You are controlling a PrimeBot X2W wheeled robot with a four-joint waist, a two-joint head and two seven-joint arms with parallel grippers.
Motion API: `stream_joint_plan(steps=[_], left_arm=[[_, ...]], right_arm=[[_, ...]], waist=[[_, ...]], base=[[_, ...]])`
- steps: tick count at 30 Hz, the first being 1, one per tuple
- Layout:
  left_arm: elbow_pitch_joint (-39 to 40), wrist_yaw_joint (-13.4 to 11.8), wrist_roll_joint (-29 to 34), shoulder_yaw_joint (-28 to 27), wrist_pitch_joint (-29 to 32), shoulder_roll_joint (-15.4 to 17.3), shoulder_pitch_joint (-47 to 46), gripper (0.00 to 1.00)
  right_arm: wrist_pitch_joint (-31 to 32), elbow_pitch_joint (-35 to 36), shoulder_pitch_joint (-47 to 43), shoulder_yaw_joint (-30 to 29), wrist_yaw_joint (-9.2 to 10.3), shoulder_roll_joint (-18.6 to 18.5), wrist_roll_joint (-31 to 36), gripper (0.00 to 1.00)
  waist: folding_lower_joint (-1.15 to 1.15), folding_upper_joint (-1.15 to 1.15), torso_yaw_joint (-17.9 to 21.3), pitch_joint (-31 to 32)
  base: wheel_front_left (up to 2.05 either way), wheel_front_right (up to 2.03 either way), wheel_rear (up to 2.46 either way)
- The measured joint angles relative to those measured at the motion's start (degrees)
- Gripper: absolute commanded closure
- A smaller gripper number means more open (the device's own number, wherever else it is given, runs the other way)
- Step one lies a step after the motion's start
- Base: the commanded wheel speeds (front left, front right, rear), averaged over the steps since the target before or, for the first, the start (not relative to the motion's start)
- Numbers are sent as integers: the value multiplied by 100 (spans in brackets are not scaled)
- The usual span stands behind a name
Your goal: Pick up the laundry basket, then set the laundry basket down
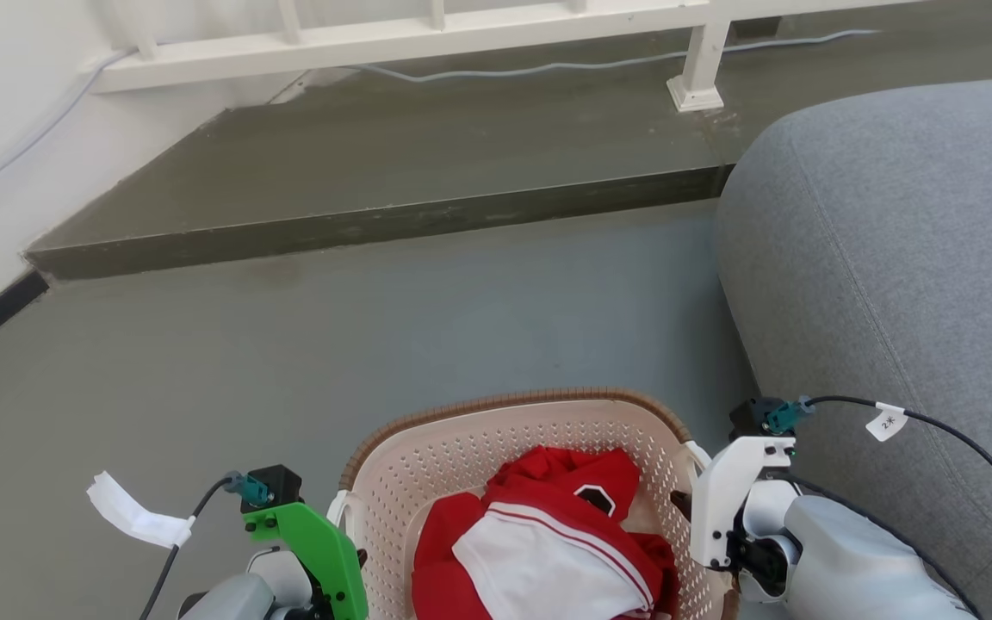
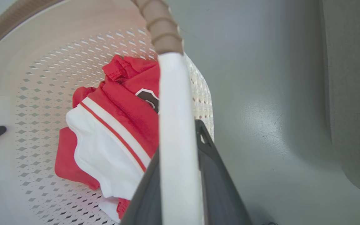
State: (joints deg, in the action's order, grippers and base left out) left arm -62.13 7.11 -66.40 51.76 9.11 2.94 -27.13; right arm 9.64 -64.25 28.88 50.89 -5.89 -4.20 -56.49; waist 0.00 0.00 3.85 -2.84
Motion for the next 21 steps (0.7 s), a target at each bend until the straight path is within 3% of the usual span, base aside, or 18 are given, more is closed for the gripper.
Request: stream_joint_plan(steps=[11,21], left_arm=[[29,0,7,19,-74,51,-304,100],[170,1,29,-8,-503,156,-636,100]], right_arm=[[-62,-20,330,65,0,-1,1,100],[-301,-36,740,3,0,14,0,100]], waist=[[0,0,47,-360],[0,0,77,-954]], base=[[0,0,0],[0,0,0]])
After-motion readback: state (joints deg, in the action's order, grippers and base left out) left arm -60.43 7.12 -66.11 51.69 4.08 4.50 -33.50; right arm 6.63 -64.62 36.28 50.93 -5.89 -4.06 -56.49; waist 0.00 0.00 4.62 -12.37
